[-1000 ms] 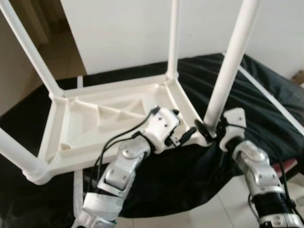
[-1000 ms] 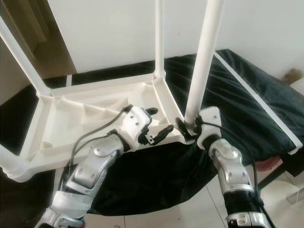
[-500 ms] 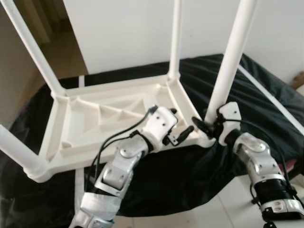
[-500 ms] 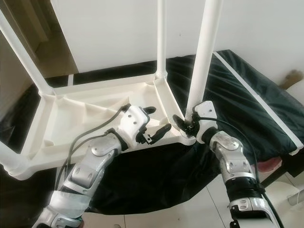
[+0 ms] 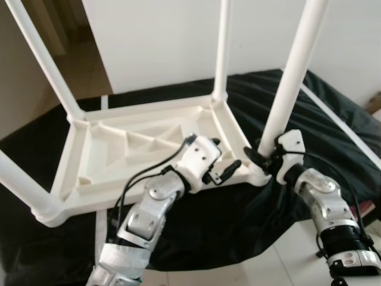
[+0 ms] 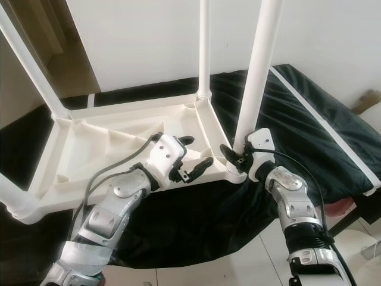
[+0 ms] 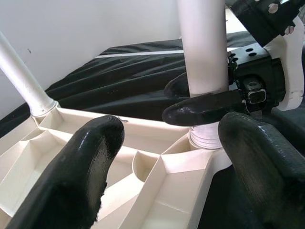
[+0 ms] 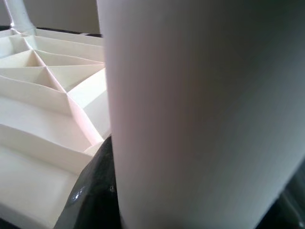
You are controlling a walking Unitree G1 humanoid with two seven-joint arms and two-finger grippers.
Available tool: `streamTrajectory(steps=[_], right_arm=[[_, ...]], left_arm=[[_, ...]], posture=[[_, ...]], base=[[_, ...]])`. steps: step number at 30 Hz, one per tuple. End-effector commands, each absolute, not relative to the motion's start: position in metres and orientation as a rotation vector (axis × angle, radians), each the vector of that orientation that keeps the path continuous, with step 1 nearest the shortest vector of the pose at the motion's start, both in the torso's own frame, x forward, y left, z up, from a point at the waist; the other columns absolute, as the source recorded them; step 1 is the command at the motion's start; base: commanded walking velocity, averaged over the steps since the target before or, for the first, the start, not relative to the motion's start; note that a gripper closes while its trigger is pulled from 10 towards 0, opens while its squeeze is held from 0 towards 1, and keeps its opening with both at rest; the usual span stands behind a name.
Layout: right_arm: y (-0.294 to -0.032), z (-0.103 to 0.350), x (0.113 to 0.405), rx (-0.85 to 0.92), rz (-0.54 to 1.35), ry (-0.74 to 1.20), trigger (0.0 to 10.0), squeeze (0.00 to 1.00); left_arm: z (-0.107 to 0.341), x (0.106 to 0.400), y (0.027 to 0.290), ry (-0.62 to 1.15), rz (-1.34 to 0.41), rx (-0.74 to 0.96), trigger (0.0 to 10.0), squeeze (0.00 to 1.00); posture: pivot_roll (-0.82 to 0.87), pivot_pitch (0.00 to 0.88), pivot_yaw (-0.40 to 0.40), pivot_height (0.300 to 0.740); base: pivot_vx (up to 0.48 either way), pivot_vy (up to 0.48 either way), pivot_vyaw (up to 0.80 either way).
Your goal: Building children table
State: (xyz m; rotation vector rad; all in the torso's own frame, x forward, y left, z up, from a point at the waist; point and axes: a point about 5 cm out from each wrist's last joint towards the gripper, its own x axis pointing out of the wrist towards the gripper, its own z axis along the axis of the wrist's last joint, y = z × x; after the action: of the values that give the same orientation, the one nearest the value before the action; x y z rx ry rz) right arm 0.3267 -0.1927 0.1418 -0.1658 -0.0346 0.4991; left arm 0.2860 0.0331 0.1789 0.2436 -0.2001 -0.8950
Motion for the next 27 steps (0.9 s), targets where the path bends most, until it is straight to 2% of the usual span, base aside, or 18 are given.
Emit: streamTrajectory(steps=[1, 15, 23, 27], right_arm=[[-0.194, 0.127, 0.325, -0.198, 0.421, 0.021, 10.0, 0.00], [-0.187, 0.119, 0.317, -0.173, 0.299, 0.054, 10.0, 0.00], [-0.165, 0.115, 0.308, -0.107, 0.203, 0.049, 10.0, 0.00], [-0.157, 0.113, 0.304, -0.082, 0.091, 0.074, 10.0, 0.00]], left_arm=[[0.178, 0.286, 0.031, -0.195, -0.900, 0.244, 10.0, 0.00], [0.176, 0.283, 0.029, -0.187, -0.906, 0.232, 10.0, 0.00], [0.171, 0.280, 0.028, -0.168, -0.919, 0.245, 10.0, 0.00], [0.167, 0.284, 0.031, -0.152, -0.890, 0.291, 10.0, 0.00]], posture=[[-0.02, 0.000, 0.044, 0.740], [-0.03, 0.006, 0.046, 0.740], [-0.02, 0.001, 0.047, 0.740], [-0.01, 0.000, 0.040, 0.740]], base=[[0.000, 0.000, 0.00], [0.000, 0.000, 0.00], [0.000, 0.000, 0.00], [0.000, 0.000, 0.00]])
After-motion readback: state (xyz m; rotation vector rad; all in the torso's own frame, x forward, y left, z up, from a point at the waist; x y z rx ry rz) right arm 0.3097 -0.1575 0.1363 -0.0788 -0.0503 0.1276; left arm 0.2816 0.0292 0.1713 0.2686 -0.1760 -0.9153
